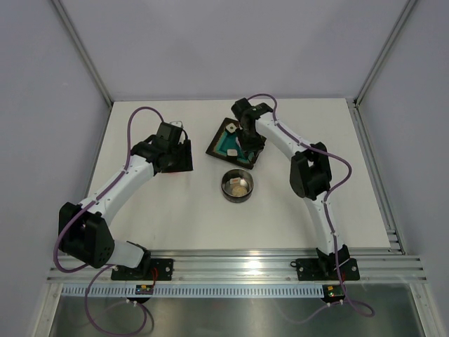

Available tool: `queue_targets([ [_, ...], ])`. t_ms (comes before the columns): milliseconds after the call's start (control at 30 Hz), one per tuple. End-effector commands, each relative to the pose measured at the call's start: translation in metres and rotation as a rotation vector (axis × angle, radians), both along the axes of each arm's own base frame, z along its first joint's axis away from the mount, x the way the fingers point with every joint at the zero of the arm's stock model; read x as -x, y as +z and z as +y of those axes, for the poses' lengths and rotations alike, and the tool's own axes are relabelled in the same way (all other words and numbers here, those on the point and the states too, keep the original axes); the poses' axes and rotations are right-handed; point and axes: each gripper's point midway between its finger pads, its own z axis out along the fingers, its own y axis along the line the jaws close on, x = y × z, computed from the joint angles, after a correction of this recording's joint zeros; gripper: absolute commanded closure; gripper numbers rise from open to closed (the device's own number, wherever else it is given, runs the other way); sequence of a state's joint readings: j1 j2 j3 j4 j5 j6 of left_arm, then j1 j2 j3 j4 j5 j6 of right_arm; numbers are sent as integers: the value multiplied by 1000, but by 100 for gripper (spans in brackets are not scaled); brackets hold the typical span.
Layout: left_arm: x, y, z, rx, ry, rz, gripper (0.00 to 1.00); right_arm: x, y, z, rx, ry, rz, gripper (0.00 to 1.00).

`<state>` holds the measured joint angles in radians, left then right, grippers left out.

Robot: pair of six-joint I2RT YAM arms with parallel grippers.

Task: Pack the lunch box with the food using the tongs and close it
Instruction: Pick up the fake food from the plate.

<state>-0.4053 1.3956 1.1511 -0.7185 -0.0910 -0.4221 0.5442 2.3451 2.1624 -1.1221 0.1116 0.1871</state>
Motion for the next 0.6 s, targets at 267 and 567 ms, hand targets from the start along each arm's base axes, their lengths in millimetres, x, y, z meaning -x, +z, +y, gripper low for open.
queue_targets([
  [267, -4, 10, 1, 13, 7, -44, 39, 27, 91, 1, -108, 12, -146, 100],
  [567, -4, 10, 2, 10, 6, -48, 39, 66, 117, -7, -117, 23, -160, 100],
])
